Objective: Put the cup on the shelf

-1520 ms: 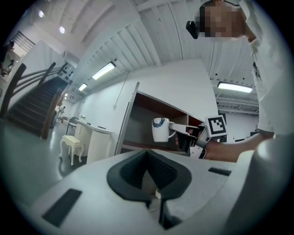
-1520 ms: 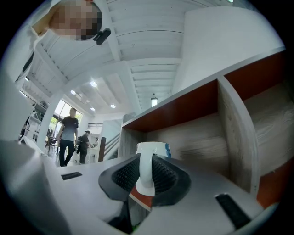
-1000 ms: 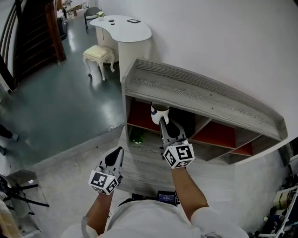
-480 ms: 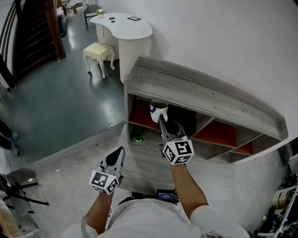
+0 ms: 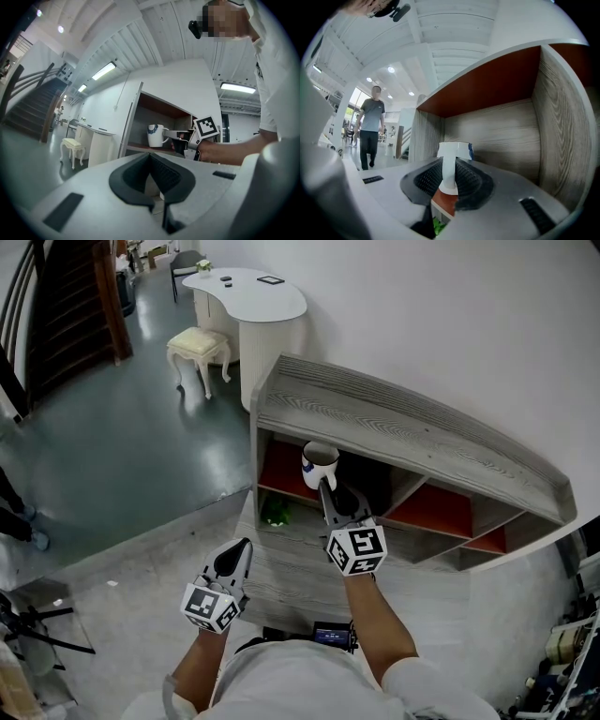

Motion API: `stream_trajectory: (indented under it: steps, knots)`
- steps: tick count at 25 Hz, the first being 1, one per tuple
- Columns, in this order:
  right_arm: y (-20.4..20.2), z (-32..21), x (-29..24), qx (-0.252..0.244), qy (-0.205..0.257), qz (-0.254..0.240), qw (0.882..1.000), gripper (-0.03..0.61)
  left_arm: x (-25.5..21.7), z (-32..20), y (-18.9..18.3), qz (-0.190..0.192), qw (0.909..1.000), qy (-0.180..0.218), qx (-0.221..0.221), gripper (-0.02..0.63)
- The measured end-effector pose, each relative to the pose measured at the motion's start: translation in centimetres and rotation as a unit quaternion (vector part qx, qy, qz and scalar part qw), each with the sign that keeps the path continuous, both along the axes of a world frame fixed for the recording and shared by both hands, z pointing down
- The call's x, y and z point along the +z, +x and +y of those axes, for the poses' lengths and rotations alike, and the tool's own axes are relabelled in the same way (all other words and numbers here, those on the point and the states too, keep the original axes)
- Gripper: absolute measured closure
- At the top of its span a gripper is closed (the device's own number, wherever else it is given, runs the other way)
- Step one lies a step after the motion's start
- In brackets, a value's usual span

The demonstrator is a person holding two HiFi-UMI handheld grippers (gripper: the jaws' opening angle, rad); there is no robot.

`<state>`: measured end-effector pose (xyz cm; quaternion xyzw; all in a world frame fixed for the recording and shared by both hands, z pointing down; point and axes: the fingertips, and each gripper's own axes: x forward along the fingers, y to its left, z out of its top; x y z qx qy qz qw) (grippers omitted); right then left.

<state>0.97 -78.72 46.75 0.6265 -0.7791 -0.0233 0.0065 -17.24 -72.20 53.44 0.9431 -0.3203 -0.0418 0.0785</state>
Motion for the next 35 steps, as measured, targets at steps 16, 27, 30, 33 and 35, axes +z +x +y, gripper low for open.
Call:
stream_trajectory:
  steps: [16, 27, 30, 33, 35]
  knots:
    - [0.9, 0.7, 1.1, 0.018, -0.012, 0.015, 1.000, 0.499, 0.2, 0.8, 0.4, 0.000, 1.0000, -0.003, 0.002, 0.606]
    - [1.2, 1.1, 1.6, 0.025, -0.013, 0.017, 0.999, 0.497, 0.1, 1.1, 0.2, -0.001, 1.0000, -0.003, 0.001, 0.605]
    - [1.2, 1.2, 1.8, 0.027, -0.016, 0.018, 0.999, 0.495, 0.0, 1.1, 0.3, -0.001, 1.0000, -0.002, 0.002, 0.604]
    - [1.2, 1.1, 1.8, 0.028, -0.017, 0.021, 0.999, 0.494, 0.0, 1.1, 0.3, 0.000, 1.0000, -0.003, 0.003, 0.606]
    - [1.2, 1.2, 1.8, 0.029, -0.014, 0.024, 0.999, 0.491, -0.1, 1.2, 0.3, 0.000, 1.0000, -0.002, 0.003, 0.605]
